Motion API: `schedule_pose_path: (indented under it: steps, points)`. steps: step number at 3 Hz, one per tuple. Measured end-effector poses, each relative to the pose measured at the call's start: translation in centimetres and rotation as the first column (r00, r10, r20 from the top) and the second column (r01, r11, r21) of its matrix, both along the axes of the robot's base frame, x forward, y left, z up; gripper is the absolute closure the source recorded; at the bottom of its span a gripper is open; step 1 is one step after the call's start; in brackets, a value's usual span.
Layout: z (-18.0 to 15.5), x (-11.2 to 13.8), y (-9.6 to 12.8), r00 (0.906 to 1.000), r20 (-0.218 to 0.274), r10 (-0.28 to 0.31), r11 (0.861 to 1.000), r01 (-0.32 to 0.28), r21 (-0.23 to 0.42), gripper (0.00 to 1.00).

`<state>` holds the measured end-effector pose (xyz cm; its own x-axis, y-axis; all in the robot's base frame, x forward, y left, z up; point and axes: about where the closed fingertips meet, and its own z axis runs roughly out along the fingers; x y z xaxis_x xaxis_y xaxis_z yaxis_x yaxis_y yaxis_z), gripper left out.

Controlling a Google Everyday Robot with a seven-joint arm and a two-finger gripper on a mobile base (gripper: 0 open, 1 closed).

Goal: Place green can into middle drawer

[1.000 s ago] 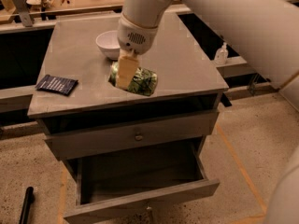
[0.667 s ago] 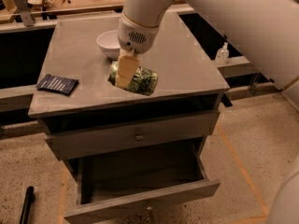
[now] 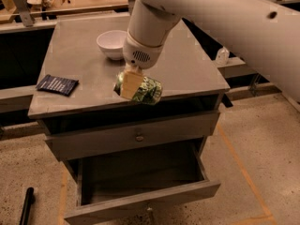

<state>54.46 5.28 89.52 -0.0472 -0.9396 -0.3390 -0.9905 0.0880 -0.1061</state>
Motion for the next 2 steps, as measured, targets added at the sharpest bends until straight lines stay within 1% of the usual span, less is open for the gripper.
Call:
schedule_pose_path:
  steps: [1,2]
  points:
    - [0.1,-4.0,0.2,0.9921,0.114,-0.051,0.998,0.053,-0.018,1.0]
    - [-2.9,-5.7,-0.2,0.9962,0.08,-0.033,0.997,0.038,-0.067,1.0]
